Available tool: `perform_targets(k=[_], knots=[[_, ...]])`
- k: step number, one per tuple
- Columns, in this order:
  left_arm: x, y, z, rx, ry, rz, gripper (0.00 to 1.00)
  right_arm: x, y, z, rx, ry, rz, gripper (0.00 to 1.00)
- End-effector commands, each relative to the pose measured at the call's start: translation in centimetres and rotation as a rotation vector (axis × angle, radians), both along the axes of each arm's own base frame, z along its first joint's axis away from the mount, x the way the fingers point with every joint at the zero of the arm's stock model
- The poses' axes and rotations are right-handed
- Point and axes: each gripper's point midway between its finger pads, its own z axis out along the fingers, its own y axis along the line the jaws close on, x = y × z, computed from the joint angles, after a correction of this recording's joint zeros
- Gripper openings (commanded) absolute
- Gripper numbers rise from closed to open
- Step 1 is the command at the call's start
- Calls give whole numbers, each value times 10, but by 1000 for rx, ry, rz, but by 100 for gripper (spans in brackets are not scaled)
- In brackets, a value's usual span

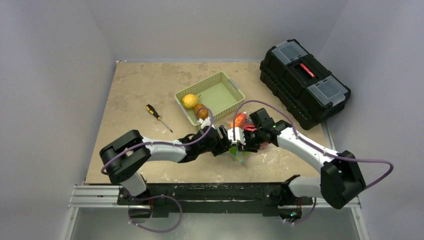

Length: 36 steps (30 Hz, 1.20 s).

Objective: Open the zip-top bag and remove the fake food
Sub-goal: Pick up the fake fruit from the zipper food storage bag.

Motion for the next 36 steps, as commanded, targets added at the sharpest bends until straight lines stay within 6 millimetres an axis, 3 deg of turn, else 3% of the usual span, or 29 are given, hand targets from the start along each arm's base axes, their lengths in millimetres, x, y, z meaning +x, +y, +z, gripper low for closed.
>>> perform_targets(k=[1, 7, 11, 14, 19, 30, 36], knots=[[3, -1, 24, -38, -66, 2, 67, 1, -4, 14, 5, -44, 14, 44], [2, -1, 24, -25, -112, -39, 66, -4, -10, -5, -44, 3, 18, 42], [-2, 5, 18, 14, -141, -66, 66, -3, -11, -12, -58, 14, 9, 35], [-5, 9, 13, 36, -140, -84, 66, 0, -9, -15, -56, 23, -17, 26], [-8, 10, 7, 23, -109, -73, 66, 9, 2, -10, -10, 25, -81, 0], [-5, 5, 15, -34, -40, -12, 66, 4, 30, -1, 72, 131, -161, 0], [-5, 9, 7, -41, 33, 54, 66, -1, 40, 6, 115, 202, -191, 0]])
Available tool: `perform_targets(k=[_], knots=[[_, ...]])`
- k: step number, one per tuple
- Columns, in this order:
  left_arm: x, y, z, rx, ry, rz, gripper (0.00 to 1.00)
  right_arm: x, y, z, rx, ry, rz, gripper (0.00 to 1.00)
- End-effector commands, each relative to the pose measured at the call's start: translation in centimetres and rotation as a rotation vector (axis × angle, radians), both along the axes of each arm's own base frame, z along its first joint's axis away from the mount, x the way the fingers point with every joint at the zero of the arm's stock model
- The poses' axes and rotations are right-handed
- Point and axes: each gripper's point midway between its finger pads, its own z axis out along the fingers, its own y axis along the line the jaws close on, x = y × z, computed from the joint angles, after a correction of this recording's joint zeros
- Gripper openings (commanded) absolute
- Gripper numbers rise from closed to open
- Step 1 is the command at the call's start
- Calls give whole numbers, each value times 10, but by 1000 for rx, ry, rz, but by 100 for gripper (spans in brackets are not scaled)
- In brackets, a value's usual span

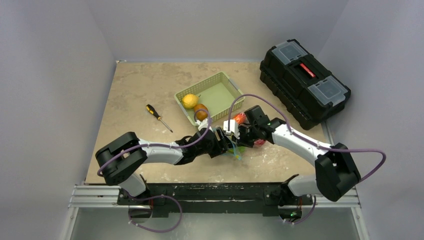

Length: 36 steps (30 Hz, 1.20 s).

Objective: Open the zip-top bag and remove the fake food
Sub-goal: Pick up the fake fruit from the zipper food storage bag.

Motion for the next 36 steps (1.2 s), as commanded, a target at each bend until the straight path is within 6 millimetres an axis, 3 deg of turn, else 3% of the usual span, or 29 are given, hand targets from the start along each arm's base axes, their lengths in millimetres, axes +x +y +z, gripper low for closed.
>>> perform_targets(k=[1, 5, 12, 19, 28, 36], knots=[[3, -3, 10, -59, 51, 75, 65, -9, 15, 6, 54, 96, -29, 0], [3, 4, 3, -30, 103, 134, 63, -10, 18, 17, 77, 129, -29, 0], [4, 21, -7, 23, 165, 253, 60, 3, -7, 36, 80, 47, -61, 20], [12, 16, 5, 4, 142, 269, 60, -15, -26, 19, 4, 26, 20, 26], [10, 8, 6, 5, 191, 284, 60, -14, -40, -8, -125, -24, 86, 22], [3, -4, -1, 38, 249, 287, 60, -31, -20, -20, -118, 28, 157, 12]])
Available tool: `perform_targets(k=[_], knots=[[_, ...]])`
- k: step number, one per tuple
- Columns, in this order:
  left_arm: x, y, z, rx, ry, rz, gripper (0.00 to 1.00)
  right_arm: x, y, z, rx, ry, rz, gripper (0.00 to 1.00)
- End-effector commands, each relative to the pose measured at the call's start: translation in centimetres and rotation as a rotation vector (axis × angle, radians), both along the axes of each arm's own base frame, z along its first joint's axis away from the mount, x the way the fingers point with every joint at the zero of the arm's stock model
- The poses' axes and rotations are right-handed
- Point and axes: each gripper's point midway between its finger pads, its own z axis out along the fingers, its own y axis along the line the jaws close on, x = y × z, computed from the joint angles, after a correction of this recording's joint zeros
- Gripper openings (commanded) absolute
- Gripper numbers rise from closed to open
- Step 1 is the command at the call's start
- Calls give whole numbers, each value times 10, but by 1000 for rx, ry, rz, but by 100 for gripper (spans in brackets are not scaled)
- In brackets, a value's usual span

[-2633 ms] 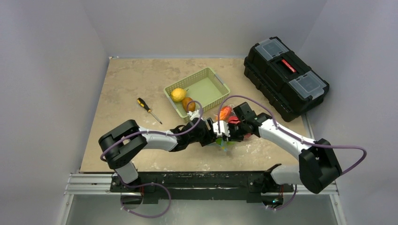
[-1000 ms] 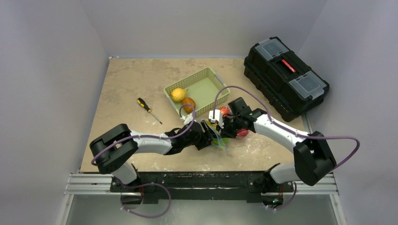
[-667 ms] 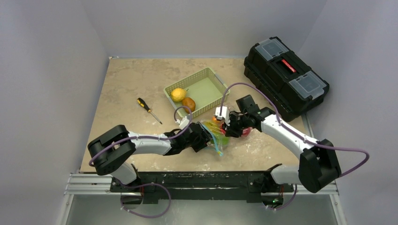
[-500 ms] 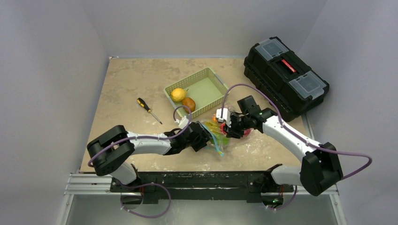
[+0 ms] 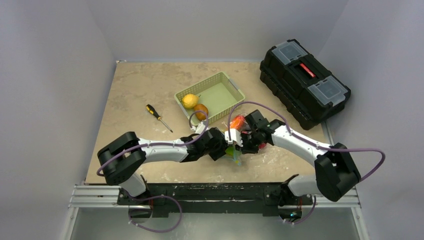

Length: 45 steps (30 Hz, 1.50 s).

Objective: Open the zip-top bag and remove the fake food
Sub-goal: Pick up the fake fruit from the zipper food storage bag.

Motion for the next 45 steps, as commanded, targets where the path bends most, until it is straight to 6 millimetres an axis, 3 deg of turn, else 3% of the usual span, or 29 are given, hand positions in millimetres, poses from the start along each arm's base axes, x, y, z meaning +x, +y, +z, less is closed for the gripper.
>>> perform_targets(k=[1, 13, 23, 25, 26, 27, 30, 39, 45], knots=[[-1, -10, 3, -9, 28, 26, 60, -10, 13, -2, 17, 16, 52, 11], [1, 13, -14, 92, 41, 89, 55, -23, 31, 8, 96, 96, 86, 2], [0, 2, -19, 79, 55, 61, 52, -19, 39, 12, 122, 94, 67, 3], [1, 2, -19, 75, 45, 57, 39, -19, 39, 12, 123, 91, 67, 3], [2, 1, -18, 65, 31, 52, 24, -19, 39, 13, 123, 89, 68, 4], [2, 3, -17, 65, 24, 52, 12, -19, 38, 13, 123, 89, 66, 5], [6, 5, -8, 56, -29, 36, 0, -19, 38, 16, 133, 75, 64, 9], [8, 31, 14, 143, -163, -12, 0, -15, 43, 39, 198, 23, 32, 31], [8, 45, 17, 162, -206, -39, 0, -8, 40, 47, 231, 11, -2, 40]])
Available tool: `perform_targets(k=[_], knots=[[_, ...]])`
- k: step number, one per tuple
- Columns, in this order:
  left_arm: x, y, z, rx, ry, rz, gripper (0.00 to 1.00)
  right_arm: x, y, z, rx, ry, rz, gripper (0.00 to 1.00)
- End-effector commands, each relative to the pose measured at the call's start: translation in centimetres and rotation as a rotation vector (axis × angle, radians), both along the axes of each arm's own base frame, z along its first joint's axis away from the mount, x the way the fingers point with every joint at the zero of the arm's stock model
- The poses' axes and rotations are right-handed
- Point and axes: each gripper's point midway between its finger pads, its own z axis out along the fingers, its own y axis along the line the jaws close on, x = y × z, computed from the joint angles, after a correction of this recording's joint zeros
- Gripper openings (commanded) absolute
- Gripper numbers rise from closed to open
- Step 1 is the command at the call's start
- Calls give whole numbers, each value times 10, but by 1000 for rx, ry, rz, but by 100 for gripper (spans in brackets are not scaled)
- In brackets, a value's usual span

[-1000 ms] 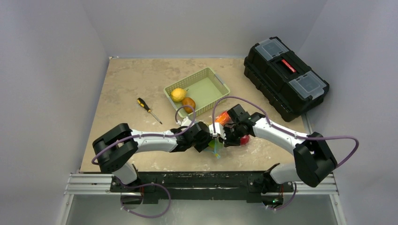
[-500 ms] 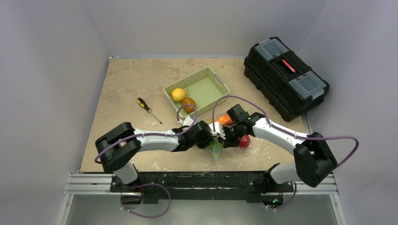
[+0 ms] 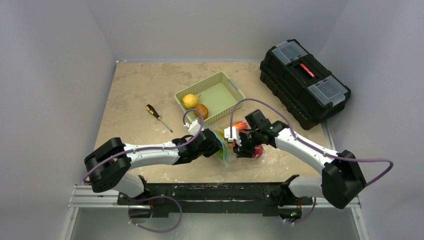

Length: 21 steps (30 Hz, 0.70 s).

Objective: Open the zip-top bag and remove the fake food
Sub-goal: Pick up the fake fruit from the zipper food storage bag.

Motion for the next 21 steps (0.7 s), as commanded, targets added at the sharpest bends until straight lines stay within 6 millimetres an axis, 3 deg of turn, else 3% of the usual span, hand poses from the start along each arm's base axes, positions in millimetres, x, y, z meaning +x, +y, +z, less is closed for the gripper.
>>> perform_targets(k=[1, 9, 21], knots=[[5, 13, 7, 30, -71, -25, 0, 14, 8, 22, 80, -40, -27, 41], [8, 25, 11, 46, -105, -39, 0, 10, 7, 24, 102, -39, -15, 43], [12, 23, 26, 0, -173, -71, 0, 8, 8, 29, 131, -35, 2, 45]])
